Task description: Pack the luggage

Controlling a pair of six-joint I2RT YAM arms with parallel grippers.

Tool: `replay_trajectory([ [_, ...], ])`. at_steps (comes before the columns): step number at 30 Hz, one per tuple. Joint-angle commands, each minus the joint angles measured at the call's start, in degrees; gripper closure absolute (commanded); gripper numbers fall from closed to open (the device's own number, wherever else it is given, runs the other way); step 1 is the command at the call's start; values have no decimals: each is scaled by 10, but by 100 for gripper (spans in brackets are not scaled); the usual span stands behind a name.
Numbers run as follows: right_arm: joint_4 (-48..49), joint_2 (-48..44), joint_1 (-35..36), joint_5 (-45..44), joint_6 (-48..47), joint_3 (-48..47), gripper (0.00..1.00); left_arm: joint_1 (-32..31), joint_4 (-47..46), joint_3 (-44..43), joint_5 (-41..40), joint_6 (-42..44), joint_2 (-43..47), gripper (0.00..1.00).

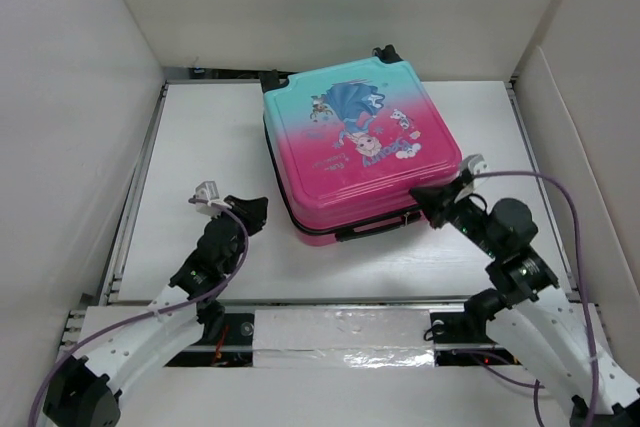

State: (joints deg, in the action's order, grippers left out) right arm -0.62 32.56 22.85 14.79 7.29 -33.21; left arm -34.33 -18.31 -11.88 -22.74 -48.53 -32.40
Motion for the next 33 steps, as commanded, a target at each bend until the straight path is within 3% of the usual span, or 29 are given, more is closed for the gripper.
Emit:
replay_trajectory([
  [1, -84, -63, 73, -85, 31, 52, 92, 13, 4, 14, 54, -7, -11, 93],
  [5, -129, -111, 149, -186, 80, 97, 68, 13, 1, -5, 103, 4, -57, 81],
  [8, -133, -119, 176, -256, 109, 124, 58, 13, -17, -15, 142, 17, -99, 76],
  [19, -5, 56, 175, -335, 65, 124, 55, 13, -69, -28, 208, 28, -156, 71],
  [24, 4, 95, 158, -304, 75, 127, 57, 13, -87, -21, 214, 27, -164, 71],
  [28, 103, 90, 158, -314, 71, 161, 62, 13, -96, -19, 219, 27, -167, 71],
  [31, 146, 94, 158, -317, 64, 174, 80, 13, -104, -20, 225, 27, -177, 72],
  [32, 152, 102, 158, -304, 52, 174, 94, 13, -113, -18, 225, 27, -181, 72],
  [33, 156, 109, 158, -296, 53, 174, 100, 13, -123, -17, 243, 25, -185, 72],
])
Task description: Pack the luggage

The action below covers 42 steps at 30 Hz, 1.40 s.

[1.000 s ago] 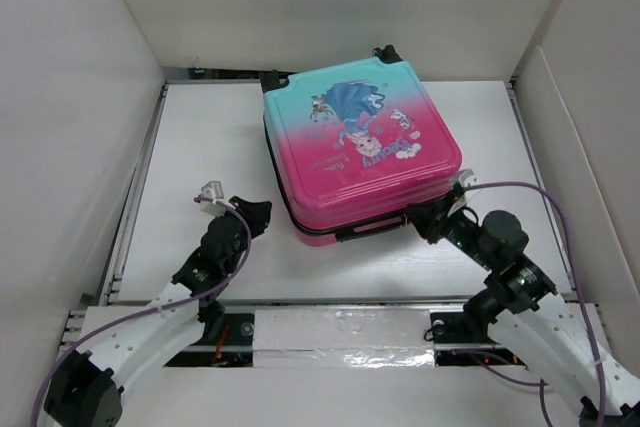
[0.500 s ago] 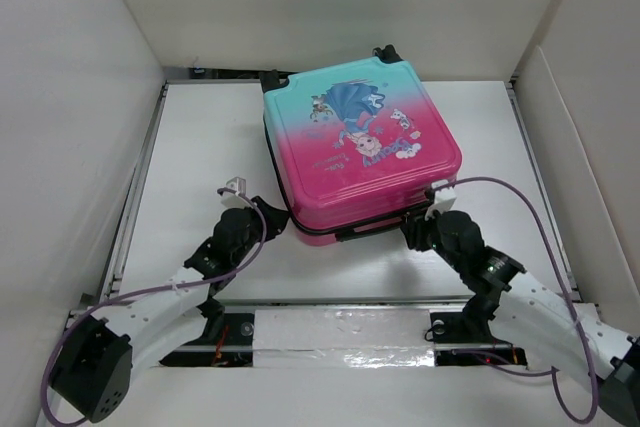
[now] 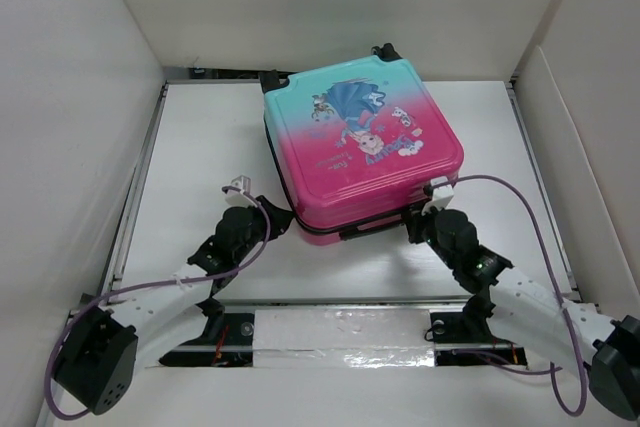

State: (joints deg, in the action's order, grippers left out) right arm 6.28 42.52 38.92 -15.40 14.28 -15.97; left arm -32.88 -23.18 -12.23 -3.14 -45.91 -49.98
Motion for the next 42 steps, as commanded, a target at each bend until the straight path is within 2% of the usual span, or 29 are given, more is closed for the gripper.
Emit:
replay_trajectory([
  [1, 84, 15, 5, 18, -18, -1, 100, -2, -86, -10, 53, -4, -13, 72],
  [3, 83, 34, 25, 55, -9, -10, 100, -2, -121, -10, 63, -10, -32, 73],
  [6, 87, 69, 119, 71, 22, -20, 100, -39, -160, -26, 59, -12, -72, 73],
  [11, 58, 156, 336, -11, 75, -87, 100, -65, -251, -48, 76, -37, -141, 75],
  [14, 84, 241, 384, -29, 68, -140, 100, -96, -265, -78, 70, -37, -182, 75],
  [18, 173, 369, 384, -11, 39, -183, 100, -133, -264, -113, 76, -18, -199, 73],
  [20, 190, 396, 384, -37, 20, -206, 100, -133, -210, -132, 66, 5, -193, 70],
  [22, 197, 413, 384, -45, 9, -216, 100, -133, -204, -125, 85, 20, -176, 64],
  [23, 193, 414, 384, -52, 8, -221, 100, -119, -158, -131, 81, 35, -168, 60],
  [25, 202, 408, 384, -60, 22, -210, 100, -105, -137, -129, 66, 42, -138, 53],
  [26, 217, 397, 384, -63, 29, -193, 100, -86, -124, -121, 51, 44, -110, 42],
  [29, 225, 383, 384, -64, 42, -170, 100, -46, -79, -119, 6, 44, -66, 23],
  [32, 228, 373, 384, -61, 47, -153, 100, 53, -95, -126, -13, 22, -42, 18],
  [33, 230, 373, 384, -60, 47, -151, 100, 100, -114, -131, 6, -3, -47, 18],
  [35, 230, 374, 384, -53, 43, -153, 100, 134, -163, -147, 22, -29, -64, 16],
  [38, 231, 372, 384, -46, 42, -151, 100, 166, -165, -240, 28, -51, -137, 10],
  [41, 237, 371, 384, -43, 39, -147, 100, 184, -140, -361, 77, -53, -234, 7],
  [42, 237, 370, 384, -41, 37, -147, 100, 184, -122, -430, 78, -43, -283, 6],
])
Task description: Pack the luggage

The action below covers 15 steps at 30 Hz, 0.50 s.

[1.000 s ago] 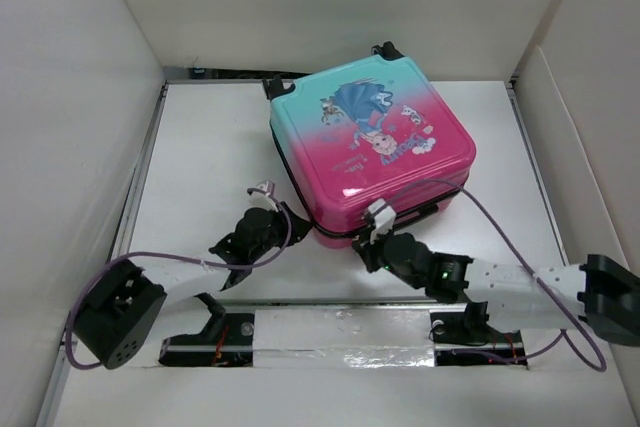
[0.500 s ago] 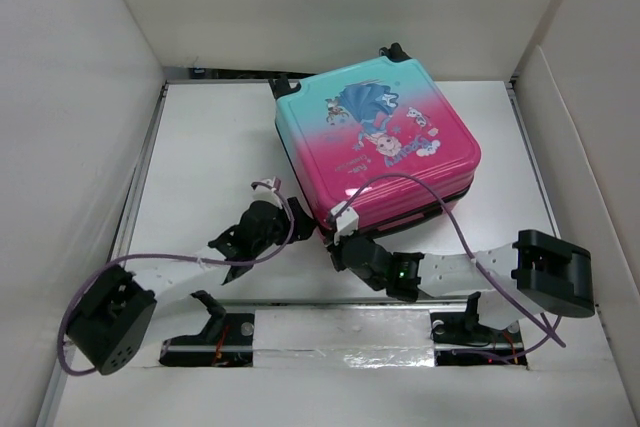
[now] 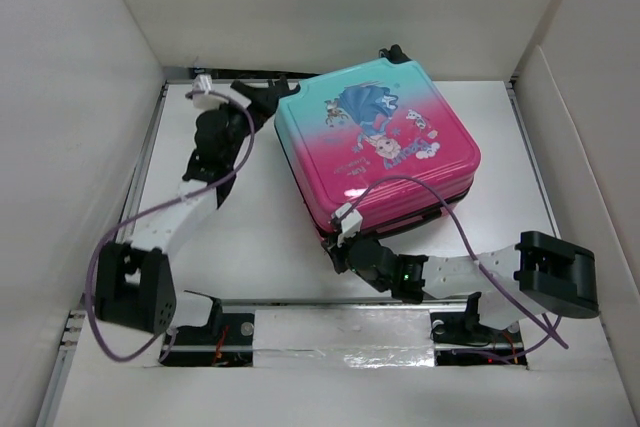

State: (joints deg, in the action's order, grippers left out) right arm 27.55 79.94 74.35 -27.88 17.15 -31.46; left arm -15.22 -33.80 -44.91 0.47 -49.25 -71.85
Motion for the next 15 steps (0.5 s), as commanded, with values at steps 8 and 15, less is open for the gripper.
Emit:
replay_trajectory([
  [8, 34, -1, 35, 94, 9, 12, 100, 41, 222, -409, 72, 69, -283, 2],
  [15, 34, 0, 35, 89, 10, 13, 100, 41, 279, -469, 62, 107, -348, 2],
])
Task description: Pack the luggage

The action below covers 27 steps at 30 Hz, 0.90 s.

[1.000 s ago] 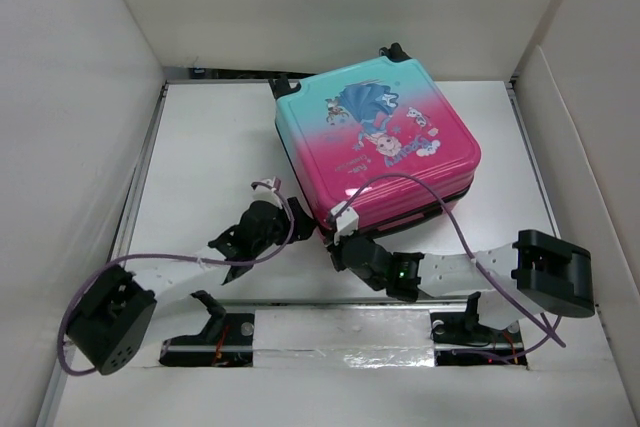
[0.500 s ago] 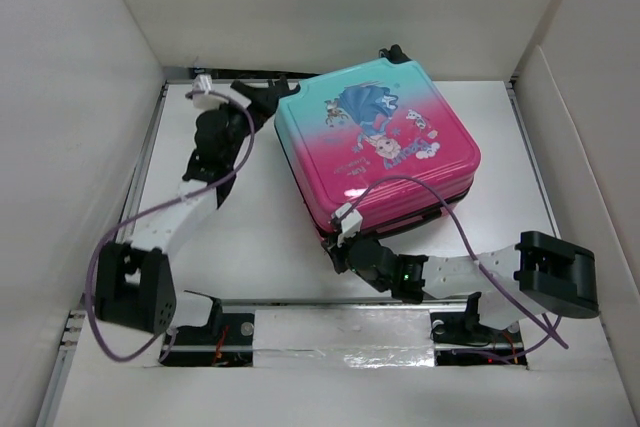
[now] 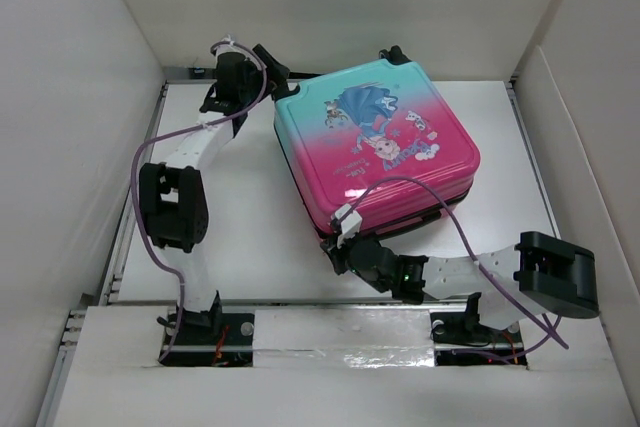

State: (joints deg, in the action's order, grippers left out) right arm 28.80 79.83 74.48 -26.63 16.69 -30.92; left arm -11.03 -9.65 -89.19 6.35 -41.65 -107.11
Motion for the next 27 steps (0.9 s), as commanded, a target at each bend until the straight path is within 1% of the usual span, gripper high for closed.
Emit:
replay_trajectory([
  [1, 21, 2, 34, 76, 15, 9, 100, 0, 39, -27, 2, 34, 2, 2],
  [8, 20, 9, 34, 74, 22, 11, 100, 0, 29, -66, 29, 33, -46, 5],
  [11, 20, 14, 34, 75, 24, 12, 100, -7, 8, -72, 38, 17, -61, 9],
  [14, 20, 20, 34, 76, 26, 12, 100, -12, 2, -96, 42, 2, -87, 11],
  [19, 21, 11, 34, 69, 34, 21, 100, -12, -43, -93, 65, -40, -115, 21],
  [20, 21, 6, 34, 69, 34, 22, 100, -12, -67, -88, 67, -47, -115, 24],
  [21, 20, 4, 34, 65, 34, 23, 100, -12, -79, -77, 68, -53, -115, 35],
  [22, 15, 3, 34, 63, 34, 22, 100, -12, -91, -71, 68, -64, -114, 41],
  [26, 12, 1, 34, 61, 34, 20, 100, -17, -129, -63, 82, -83, -119, 58],
  [27, 11, 1, 34, 60, 34, 20, 100, -17, -133, -57, 82, -83, -119, 72],
])
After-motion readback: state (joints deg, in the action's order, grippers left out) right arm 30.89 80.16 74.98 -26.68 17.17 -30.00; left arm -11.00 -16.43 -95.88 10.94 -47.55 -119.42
